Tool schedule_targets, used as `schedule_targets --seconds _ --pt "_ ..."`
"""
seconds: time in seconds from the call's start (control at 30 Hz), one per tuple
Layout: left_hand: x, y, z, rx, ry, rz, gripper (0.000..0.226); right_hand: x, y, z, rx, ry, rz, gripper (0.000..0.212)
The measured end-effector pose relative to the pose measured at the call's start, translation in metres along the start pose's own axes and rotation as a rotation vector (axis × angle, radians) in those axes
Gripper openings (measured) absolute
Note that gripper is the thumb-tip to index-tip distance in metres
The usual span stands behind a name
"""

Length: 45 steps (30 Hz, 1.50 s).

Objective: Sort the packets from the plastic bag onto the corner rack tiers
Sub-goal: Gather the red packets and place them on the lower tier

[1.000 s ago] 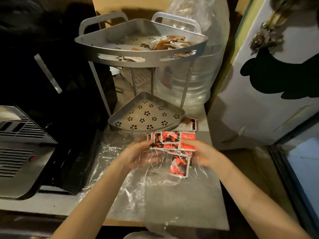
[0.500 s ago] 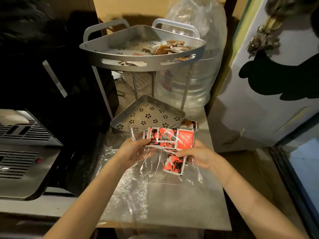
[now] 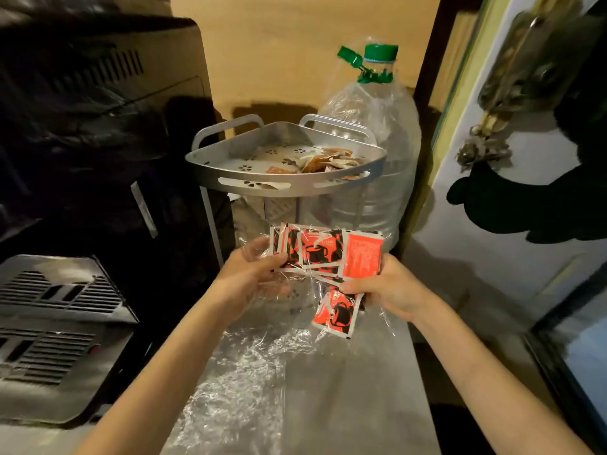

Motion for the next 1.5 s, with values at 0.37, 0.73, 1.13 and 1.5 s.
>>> schedule_targets --seconds 0.37,0.73,1.13,1.5 --pt "-0.014 0.061 0.004 0.187 -0.039 0.423 0.039 -0.010 -0.055 0.017 -0.264 0.302 -0.420 0.029" --pt "-0.030 0.091 0.015 0.200 -0.017 0.765 0.032 -0.019 -0.097 0.034 -0.114 0.340 -0.734 0.038" --pt "-0.016 0.090 0.012 0.430 0.101 0.886 0.027 -0.005 -0.079 0.030 -0.094 0.339 -0.846 0.040" --pt "0.044 0.014 -0.010 0.546 0.172 0.802 0.026 0.046 0.010 0.001 -0.336 0.342 -0.693 0.059"
Point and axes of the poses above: each hand's wrist, its own x-axis towards the middle knuckle, its own z-axis out of the palm, y = z × x, the point moved 5 cm from there along x, towards the middle knuckle, and after that the axes turned 6 degrees about y, right-handed, at the moved point
